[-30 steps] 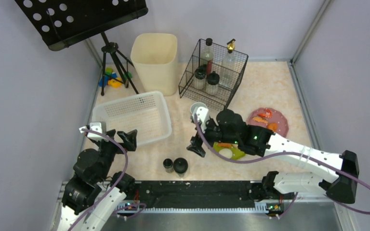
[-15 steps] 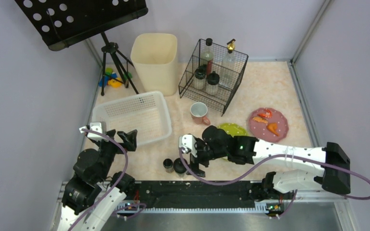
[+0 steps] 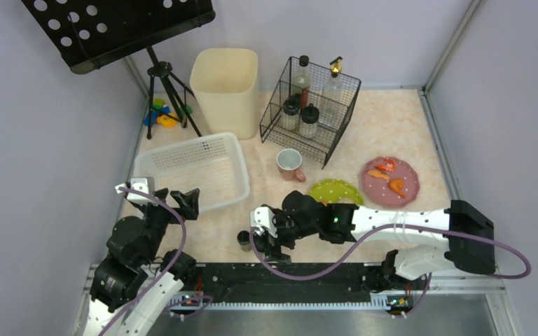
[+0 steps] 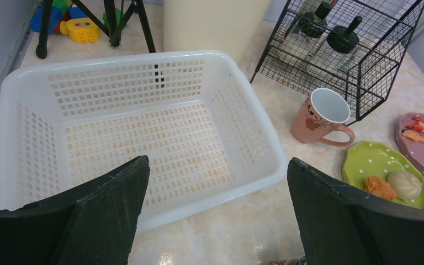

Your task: Clear the kitchen counter

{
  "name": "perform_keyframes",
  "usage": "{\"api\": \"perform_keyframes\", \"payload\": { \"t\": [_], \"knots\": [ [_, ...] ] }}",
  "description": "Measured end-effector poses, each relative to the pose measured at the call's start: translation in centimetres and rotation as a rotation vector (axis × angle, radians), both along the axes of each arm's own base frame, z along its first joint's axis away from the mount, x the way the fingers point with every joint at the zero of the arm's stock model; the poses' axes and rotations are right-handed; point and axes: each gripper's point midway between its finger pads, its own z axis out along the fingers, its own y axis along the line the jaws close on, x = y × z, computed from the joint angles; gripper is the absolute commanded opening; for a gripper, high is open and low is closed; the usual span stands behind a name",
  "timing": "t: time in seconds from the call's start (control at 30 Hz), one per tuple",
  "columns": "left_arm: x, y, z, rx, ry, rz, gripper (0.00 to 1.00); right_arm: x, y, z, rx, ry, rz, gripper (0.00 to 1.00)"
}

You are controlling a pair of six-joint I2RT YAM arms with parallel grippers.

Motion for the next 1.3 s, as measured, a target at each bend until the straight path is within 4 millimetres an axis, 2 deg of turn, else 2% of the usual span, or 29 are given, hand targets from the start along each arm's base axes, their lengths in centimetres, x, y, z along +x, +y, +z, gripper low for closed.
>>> {"api": "perform_keyframes", "payload": {
  "t": [0.17, 0.37, 0.7, 0.9, 1.3],
  "knots": [
    [0.0, 0.0, 0.0, 0.0, 0.0, 0.0, 0.99, 0.5, 0.8, 0.3, 0.03, -0.023, -0.006, 0.94],
    [0.0, 0.0, 0.0, 0.0, 0.0, 0.0, 0.99, 0.6, 1.1, -2.2, -0.03, -0.006, -0.006, 0.94],
    [0.0, 0.0, 0.0, 0.0, 0.0, 0.0, 0.99, 0.8, 1.8, -3.2, -0.034, 0.003, -0.012, 0.9],
    [0.0, 0.0, 0.0, 0.0, 0.0, 0.0, 0.99, 0.9, 1.9, -3.8, -0.046, -0.002, -0.019, 0.81],
    [0.0, 0.0, 0.0, 0.0, 0.0, 0.0, 0.99, 1.2, 2.1, -4.4, -0.075, 0.003, -0.045, 0.49]
  ]
}}
